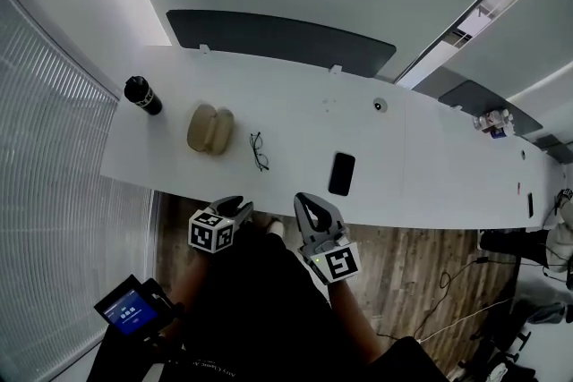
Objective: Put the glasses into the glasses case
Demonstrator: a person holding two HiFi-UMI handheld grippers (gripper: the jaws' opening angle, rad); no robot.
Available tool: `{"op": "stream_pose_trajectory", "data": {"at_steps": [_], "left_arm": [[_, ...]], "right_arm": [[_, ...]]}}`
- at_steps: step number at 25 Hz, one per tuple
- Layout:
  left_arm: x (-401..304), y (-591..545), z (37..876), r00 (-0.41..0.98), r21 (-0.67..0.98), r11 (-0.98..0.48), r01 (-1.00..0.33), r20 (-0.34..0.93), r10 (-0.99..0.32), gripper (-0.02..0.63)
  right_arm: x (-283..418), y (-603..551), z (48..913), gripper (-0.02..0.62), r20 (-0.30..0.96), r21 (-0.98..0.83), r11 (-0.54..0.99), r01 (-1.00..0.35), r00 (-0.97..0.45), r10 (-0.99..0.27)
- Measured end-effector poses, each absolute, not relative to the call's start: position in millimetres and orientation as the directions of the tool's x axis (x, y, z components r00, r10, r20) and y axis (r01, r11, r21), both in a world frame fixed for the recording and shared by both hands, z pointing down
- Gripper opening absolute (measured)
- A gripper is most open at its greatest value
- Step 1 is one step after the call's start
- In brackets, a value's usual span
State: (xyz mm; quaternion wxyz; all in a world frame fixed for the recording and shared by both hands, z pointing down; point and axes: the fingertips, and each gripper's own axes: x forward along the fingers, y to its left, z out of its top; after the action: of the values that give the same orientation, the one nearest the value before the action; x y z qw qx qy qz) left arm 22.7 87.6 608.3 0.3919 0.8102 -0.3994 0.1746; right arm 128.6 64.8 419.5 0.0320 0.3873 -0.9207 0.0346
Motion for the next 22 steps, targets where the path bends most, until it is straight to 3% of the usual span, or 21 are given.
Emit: {"op": "stream_pose_trajectory", "data": {"at_steps": [10,16,22], "left_arm": [[8.1,38.4,615.3,0.721,0.648,-0.333,-0.685,0.54,-0.433,0.152],[17.4,6.7,632.0,0.807,0.707,-0.394,-0.588,0.483,-0.339,0.153],[5.0,-9.4,660.1,0.82,0.767,-0.306,-0.563,0.474,-0.321,0.152]], "right_arm": [[126.5,38.0,420.1,0.008,0.101,-0.08,0.617,-0.783,-0.622,-0.776],[105.0,14.6,424.4,0.008,0.098,-0.112,0.558,-0.822,-0.568,-0.817],[72.3,-1.4,421.9,0.008,0.079,-0.123,0.536,-0.835,-0.547,-0.834]]}}
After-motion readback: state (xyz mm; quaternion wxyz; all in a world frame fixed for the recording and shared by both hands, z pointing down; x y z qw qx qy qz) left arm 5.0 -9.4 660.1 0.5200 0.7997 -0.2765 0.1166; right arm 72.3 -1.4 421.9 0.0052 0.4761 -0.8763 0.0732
